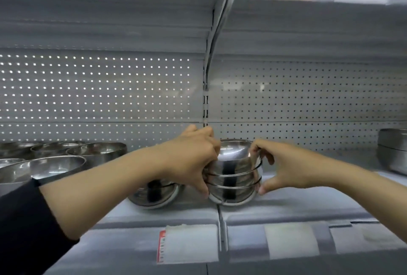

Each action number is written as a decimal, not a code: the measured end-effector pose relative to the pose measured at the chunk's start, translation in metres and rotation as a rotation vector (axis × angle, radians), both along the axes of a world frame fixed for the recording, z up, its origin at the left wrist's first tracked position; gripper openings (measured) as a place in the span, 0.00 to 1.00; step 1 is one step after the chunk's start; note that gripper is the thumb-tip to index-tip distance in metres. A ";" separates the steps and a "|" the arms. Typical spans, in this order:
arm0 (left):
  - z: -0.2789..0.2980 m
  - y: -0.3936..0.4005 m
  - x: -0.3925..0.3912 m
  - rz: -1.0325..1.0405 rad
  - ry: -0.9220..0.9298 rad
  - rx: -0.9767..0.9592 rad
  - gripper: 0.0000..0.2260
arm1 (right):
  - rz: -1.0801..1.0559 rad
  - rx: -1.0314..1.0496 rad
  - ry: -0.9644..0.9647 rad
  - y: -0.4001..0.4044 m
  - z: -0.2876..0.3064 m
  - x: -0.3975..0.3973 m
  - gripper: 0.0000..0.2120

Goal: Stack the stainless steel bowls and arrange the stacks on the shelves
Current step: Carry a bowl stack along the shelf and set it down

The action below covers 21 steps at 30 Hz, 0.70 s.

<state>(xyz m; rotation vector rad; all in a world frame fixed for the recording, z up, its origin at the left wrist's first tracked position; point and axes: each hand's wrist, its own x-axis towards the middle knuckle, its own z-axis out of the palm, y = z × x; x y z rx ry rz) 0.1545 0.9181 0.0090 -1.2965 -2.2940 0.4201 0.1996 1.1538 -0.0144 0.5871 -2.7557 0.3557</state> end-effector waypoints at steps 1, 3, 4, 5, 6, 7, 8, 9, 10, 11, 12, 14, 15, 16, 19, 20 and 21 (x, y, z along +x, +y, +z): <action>0.000 0.005 0.001 0.005 0.009 -0.003 0.20 | 0.007 -0.003 0.002 0.005 0.000 -0.002 0.26; 0.002 0.015 0.001 0.004 0.008 -0.001 0.20 | 0.024 -0.009 0.001 0.014 0.000 -0.003 0.26; 0.003 0.018 0.002 0.001 -0.002 0.001 0.20 | 0.031 -0.011 0.001 0.017 -0.001 -0.004 0.26; 0.004 0.020 0.002 0.000 -0.014 0.002 0.20 | 0.040 -0.015 0.003 0.019 -0.001 -0.005 0.26; 0.004 0.021 0.002 0.004 -0.026 0.004 0.20 | 0.054 -0.024 0.003 0.021 -0.002 -0.006 0.26; 0.004 0.021 0.002 0.016 -0.034 0.004 0.20 | 0.074 -0.035 -0.001 0.022 -0.002 -0.007 0.26; 0.004 0.020 0.002 0.033 -0.041 0.002 0.20 | 0.094 -0.046 -0.011 0.022 -0.001 -0.008 0.25; 0.004 0.019 0.002 0.052 -0.049 0.003 0.20 | 0.114 -0.052 -0.023 0.022 -0.001 -0.010 0.25; 0.004 0.017 0.001 0.066 -0.062 0.009 0.20 | 0.127 -0.052 -0.036 0.022 -0.001 -0.011 0.24; 0.004 0.015 0.001 0.078 -0.082 0.021 0.22 | 0.137 -0.051 -0.048 0.023 -0.001 -0.012 0.24; 0.005 0.013 0.000 0.088 -0.104 0.032 0.24 | 0.147 -0.052 -0.064 0.023 -0.002 -0.013 0.25; 0.005 0.010 -0.001 0.101 -0.129 0.043 0.26 | 0.172 -0.057 -0.094 0.023 -0.005 -0.014 0.26; 0.005 0.010 -0.002 0.101 -0.132 0.041 0.27 | 0.181 -0.059 -0.103 0.023 -0.007 -0.015 0.27; 0.004 0.009 -0.003 0.097 -0.137 0.042 0.26 | 0.183 -0.059 -0.105 0.023 -0.008 -0.015 0.27; 0.003 0.010 -0.005 0.060 -0.159 0.068 0.22 | 0.177 -0.059 -0.073 0.022 -0.009 -0.018 0.27; 0.003 0.009 -0.005 0.043 -0.168 0.076 0.21 | 0.178 -0.064 -0.063 0.022 -0.009 -0.019 0.27; 0.002 0.008 -0.005 0.026 -0.174 0.083 0.20 | 0.186 -0.071 -0.054 0.022 -0.010 -0.020 0.26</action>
